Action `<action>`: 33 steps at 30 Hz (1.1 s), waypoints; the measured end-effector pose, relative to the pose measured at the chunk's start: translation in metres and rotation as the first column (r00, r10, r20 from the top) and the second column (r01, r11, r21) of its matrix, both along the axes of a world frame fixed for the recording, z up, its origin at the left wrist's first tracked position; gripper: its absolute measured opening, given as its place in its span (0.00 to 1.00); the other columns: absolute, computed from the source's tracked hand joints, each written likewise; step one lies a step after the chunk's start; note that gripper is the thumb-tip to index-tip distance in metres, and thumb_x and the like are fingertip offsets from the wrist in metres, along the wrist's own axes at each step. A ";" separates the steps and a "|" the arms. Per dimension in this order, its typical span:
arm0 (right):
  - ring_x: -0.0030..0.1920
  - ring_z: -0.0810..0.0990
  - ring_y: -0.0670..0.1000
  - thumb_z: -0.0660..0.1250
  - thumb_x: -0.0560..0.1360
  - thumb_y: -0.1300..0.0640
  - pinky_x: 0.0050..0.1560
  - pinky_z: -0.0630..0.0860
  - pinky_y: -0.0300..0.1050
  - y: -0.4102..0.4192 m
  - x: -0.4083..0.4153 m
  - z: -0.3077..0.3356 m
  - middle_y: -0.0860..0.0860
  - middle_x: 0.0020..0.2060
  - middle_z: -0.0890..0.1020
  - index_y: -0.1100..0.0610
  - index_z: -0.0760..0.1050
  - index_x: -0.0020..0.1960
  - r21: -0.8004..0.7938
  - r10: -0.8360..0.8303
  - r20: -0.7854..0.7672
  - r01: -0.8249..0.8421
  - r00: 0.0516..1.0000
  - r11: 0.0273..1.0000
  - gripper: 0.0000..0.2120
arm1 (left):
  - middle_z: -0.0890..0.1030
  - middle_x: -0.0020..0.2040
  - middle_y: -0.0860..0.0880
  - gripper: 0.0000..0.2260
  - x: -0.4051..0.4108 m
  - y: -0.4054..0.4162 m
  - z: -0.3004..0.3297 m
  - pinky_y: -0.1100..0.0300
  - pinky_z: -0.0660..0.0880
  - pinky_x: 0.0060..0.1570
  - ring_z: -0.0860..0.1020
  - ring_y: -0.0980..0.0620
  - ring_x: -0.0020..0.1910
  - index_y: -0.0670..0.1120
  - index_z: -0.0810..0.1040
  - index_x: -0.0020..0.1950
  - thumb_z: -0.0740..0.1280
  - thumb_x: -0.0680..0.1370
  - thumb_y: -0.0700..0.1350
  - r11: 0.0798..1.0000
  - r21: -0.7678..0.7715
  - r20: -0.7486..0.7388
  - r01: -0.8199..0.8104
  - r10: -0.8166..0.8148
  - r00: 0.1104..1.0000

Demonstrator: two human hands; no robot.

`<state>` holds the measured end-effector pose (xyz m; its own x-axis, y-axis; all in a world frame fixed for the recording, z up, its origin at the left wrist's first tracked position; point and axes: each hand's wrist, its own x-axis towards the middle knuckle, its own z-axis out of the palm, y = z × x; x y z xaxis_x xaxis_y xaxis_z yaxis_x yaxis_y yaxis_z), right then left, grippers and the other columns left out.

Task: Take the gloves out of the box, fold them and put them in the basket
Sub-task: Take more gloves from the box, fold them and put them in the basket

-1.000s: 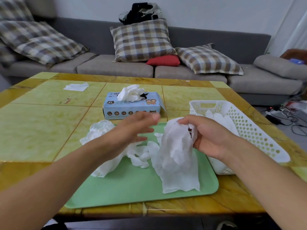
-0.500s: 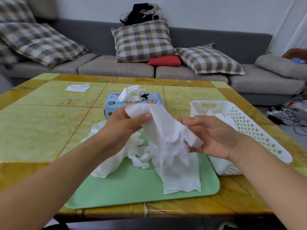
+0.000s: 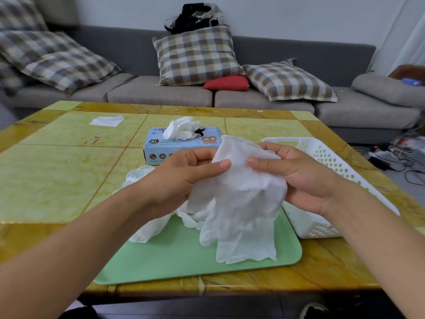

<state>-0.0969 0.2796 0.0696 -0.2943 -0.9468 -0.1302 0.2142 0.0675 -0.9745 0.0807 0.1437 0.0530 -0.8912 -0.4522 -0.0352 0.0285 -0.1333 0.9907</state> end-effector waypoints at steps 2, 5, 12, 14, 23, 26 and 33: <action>0.47 0.84 0.56 0.73 0.71 0.62 0.45 0.83 0.47 0.004 -0.003 0.003 0.58 0.49 0.84 0.57 0.79 0.51 0.037 0.069 -0.052 -0.067 0.996 0.997 0.10 | 0.85 0.56 0.42 0.17 -0.002 0.008 0.002 0.55 0.82 0.52 0.84 0.46 0.52 0.41 0.82 0.61 0.70 0.73 0.46 0.999 -0.001 0.004 0.041 -0.041 0.999; 0.46 0.84 0.54 0.73 0.70 0.64 0.44 0.82 0.44 0.005 -0.009 0.005 0.57 0.48 0.84 0.56 0.81 0.48 0.099 0.140 -0.107 -0.130 0.984 0.987 0.09 | 0.85 0.53 0.40 0.17 -0.007 0.015 0.000 0.56 0.80 0.47 0.83 0.46 0.48 0.39 0.83 0.59 0.71 0.73 0.45 1.000 0.023 0.023 0.004 -0.005 1.000; 0.39 0.84 0.50 0.76 0.71 0.68 0.36 0.81 0.41 -0.016 -0.020 -0.022 0.57 0.43 0.87 0.62 0.84 0.53 0.252 -0.010 -0.354 0.105 0.935 0.962 0.11 | 0.86 0.49 0.40 0.10 -0.027 0.001 -0.022 0.58 0.78 0.40 0.80 0.50 0.40 0.41 0.84 0.54 0.72 0.78 0.47 0.969 -0.206 0.305 -0.138 0.198 0.931; 0.38 0.83 0.48 0.75 0.72 0.68 0.39 0.79 0.43 -0.024 -0.017 -0.021 0.57 0.42 0.87 0.62 0.85 0.51 -0.013 -0.215 -0.456 0.235 0.864 0.972 0.08 | 0.85 0.52 0.39 0.07 -0.036 -0.003 -0.017 0.54 0.77 0.51 0.81 0.48 0.44 0.45 0.87 0.51 0.71 0.79 0.46 0.915 -0.321 0.126 -0.244 0.296 0.947; 0.45 0.83 0.42 0.75 0.74 0.61 0.49 0.78 0.43 0.006 -0.019 -0.019 0.41 0.41 0.86 0.50 0.86 0.46 -0.310 -0.308 -0.892 0.049 0.330 0.949 0.06 | 0.86 0.49 0.60 0.09 -0.026 -0.017 -0.007 0.67 0.76 0.55 0.82 0.64 0.51 0.52 0.87 0.51 0.74 0.76 0.39 0.468 -0.856 -0.172 -0.221 0.145 0.974; 0.46 0.82 0.47 0.71 0.77 0.55 0.50 0.78 0.52 0.000 -0.018 -0.045 0.45 0.45 0.85 0.48 0.84 0.50 0.228 0.227 -0.973 0.012 0.041 0.974 0.05 | 0.86 0.49 0.61 0.09 -0.018 -0.025 -0.057 0.65 0.77 0.54 0.82 0.65 0.48 0.54 0.87 0.51 0.76 0.74 0.41 0.426 -0.898 0.150 0.107 0.068 0.986; 0.42 0.80 0.54 0.65 0.76 0.59 0.43 0.79 0.52 0.002 0.002 -0.044 0.49 0.43 0.81 0.52 0.81 0.49 0.437 0.432 -0.883 0.011 -0.183 0.899 0.07 | 0.85 0.52 0.59 0.08 -0.010 -0.024 -0.088 0.58 0.77 0.53 0.81 0.61 0.51 0.53 0.87 0.52 0.74 0.75 0.44 0.367 -0.909 0.194 0.197 -0.046 0.980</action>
<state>-0.0954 0.2820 0.0259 -0.0851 -0.9876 -0.1320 -0.9964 0.0851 0.0052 0.0704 0.1195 -0.0348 -0.9613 -0.1583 0.2256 -0.0277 0.8700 0.4923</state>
